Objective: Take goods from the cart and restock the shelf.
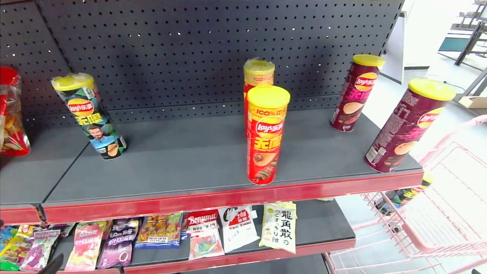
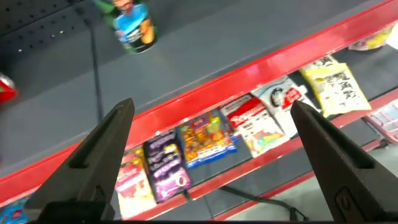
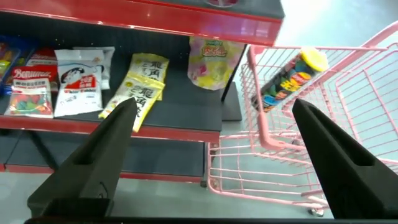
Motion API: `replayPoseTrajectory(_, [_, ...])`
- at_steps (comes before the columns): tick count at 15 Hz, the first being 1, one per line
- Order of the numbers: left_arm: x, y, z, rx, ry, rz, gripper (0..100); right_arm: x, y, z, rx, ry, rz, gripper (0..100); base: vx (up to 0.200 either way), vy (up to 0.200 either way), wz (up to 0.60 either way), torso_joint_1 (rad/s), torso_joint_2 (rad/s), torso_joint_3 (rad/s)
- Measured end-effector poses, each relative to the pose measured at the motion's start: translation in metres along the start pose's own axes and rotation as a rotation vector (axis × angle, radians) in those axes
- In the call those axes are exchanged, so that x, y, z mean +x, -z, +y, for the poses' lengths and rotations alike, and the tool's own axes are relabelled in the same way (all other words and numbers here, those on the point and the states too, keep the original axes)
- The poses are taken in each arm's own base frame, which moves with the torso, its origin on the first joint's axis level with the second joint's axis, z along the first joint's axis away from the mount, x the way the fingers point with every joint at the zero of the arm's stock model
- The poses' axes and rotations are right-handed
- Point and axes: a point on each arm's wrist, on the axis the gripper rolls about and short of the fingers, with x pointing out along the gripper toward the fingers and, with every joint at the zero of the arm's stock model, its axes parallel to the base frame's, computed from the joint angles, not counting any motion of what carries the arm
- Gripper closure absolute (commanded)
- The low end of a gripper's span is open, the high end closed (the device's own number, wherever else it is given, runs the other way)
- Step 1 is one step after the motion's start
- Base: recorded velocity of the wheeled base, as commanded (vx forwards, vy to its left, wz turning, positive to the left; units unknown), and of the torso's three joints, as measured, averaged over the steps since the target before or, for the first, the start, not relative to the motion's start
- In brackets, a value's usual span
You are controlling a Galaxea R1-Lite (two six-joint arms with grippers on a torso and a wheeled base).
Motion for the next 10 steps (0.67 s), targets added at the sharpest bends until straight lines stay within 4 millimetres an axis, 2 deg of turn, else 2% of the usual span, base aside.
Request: replayPoseTrajectory(10, [-0.0009, 0.0011, 0.0000, 0.000, -0.005, -0.001, 0, 0.0001, 0.0042, 0.0007, -0.010, -0.008, 0.044, 0, 0.000, -0.200, 0.00, 0.003, 0.00, 0.002])
